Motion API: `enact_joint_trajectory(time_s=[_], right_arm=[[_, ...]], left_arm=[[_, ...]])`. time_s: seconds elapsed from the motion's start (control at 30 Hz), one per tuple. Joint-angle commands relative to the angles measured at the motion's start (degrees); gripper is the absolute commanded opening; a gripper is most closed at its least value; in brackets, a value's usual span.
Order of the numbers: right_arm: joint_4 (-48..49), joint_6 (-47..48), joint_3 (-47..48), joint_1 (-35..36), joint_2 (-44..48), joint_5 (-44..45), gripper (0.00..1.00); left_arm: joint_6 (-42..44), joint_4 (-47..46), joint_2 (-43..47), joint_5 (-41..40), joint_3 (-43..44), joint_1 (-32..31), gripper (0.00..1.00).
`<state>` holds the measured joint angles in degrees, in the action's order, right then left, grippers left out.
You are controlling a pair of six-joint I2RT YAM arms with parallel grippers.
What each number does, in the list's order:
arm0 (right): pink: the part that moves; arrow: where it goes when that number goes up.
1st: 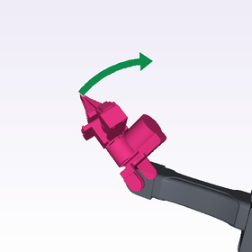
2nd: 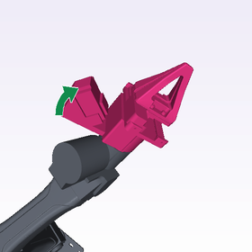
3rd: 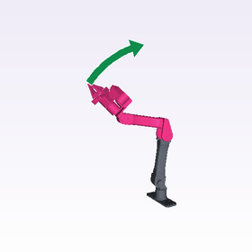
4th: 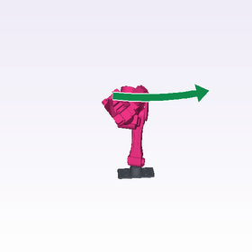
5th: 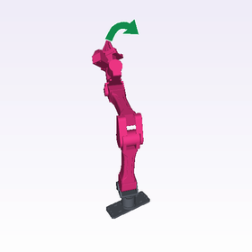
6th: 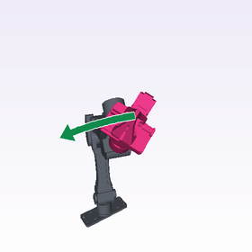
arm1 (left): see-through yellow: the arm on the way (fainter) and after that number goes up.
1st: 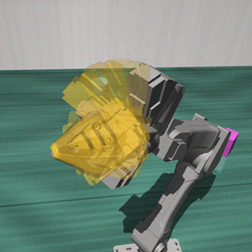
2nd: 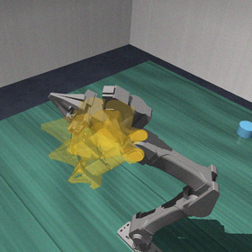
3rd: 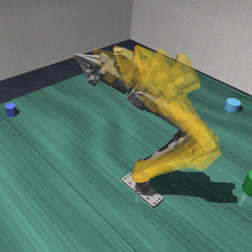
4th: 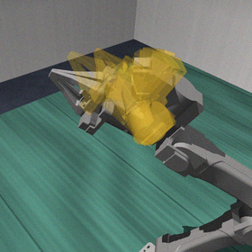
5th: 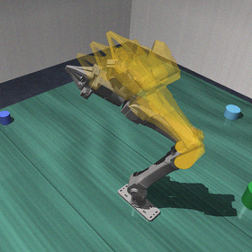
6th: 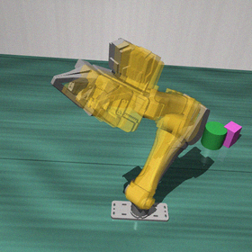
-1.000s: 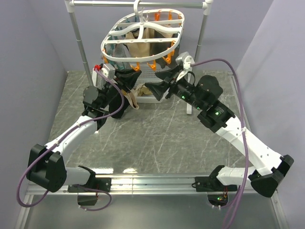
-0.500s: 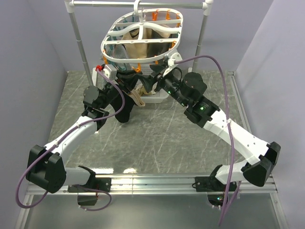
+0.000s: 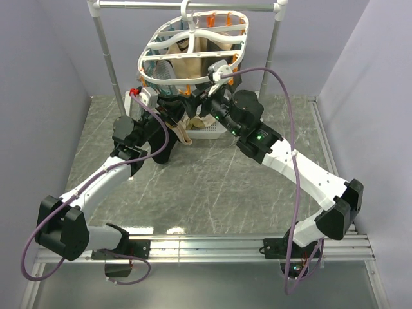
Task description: Clip the underwear to the hanger
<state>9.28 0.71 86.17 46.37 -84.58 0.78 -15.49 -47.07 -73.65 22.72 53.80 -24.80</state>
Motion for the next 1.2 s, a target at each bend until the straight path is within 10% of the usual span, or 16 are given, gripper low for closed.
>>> enact_joint_trajectory(time_s=[0.0,0.27,0.5,0.77,1.17], right_arm=[[1.4,0.0,4.2,0.2,-0.7,1.7,0.73],[-0.1,-0.4,6.6,0.2,-3.1,4.9,0.66],[-2.0,-2.5,7.9,0.2,-3.6,3.9,0.19],[-2.8,-4.0,7.2,0.1,-2.6,3.8,0.00],[-5.1,-4.3,7.2,0.1,-3.0,6.3,0.00]], left_arm=[[1.0,-0.7,1.8,2.2,2.1,-0.4,0.17],[0.9,0.0,1.7,3.0,1.8,-0.5,0.17],[1.2,1.5,2.5,4.1,1.6,-0.5,0.26],[7.7,9.9,7.0,5.7,1.1,-0.5,0.49],[53.2,62.6,20.4,18.0,3.5,-0.5,0.69]])
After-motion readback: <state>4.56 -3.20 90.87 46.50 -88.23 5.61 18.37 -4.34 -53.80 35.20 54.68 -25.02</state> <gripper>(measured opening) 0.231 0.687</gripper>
